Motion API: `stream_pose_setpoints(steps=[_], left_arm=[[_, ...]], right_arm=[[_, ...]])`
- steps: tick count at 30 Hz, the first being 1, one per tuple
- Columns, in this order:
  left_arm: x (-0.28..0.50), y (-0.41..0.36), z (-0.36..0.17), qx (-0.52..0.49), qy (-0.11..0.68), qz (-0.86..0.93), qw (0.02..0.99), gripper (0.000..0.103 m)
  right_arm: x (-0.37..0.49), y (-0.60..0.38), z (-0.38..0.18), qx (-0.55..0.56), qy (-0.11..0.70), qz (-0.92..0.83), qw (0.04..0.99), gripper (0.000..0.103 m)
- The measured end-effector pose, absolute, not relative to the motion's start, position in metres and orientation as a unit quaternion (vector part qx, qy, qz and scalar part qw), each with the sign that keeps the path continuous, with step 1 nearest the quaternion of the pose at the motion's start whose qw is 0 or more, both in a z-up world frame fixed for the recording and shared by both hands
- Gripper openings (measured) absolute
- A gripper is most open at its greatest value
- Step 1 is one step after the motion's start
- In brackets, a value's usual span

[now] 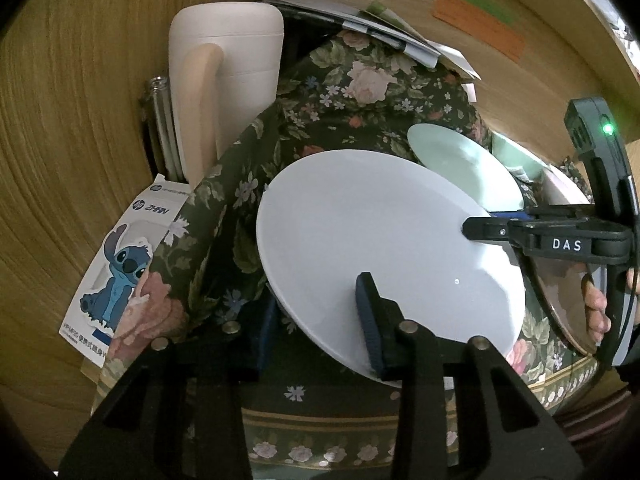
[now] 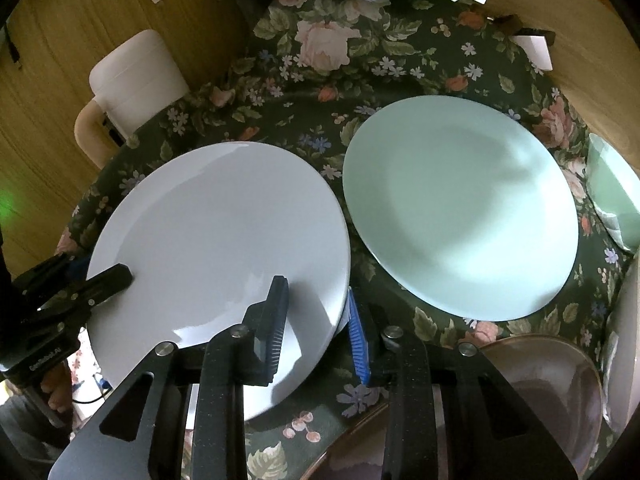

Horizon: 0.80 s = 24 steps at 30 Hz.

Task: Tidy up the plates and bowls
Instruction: 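Close both tools on the rim of the white plate, then lift the white plate with both tools and carry it over the dark plate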

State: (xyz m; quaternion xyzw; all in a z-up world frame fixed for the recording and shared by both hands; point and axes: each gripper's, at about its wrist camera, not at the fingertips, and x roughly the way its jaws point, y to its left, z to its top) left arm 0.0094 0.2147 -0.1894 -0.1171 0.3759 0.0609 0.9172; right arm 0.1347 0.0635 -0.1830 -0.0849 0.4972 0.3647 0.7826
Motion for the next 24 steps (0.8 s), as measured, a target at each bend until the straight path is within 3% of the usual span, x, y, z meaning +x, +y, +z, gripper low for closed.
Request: stream_pose_setpoints(steps=[24], left_arm=[[0.006,0.181,-0.160,-0.104,0.343,0.048,0.932,0.038]], right_arm=[[0.108,0.015,-0.141,-0.064,0.445,0.347,0.823,0.026]])
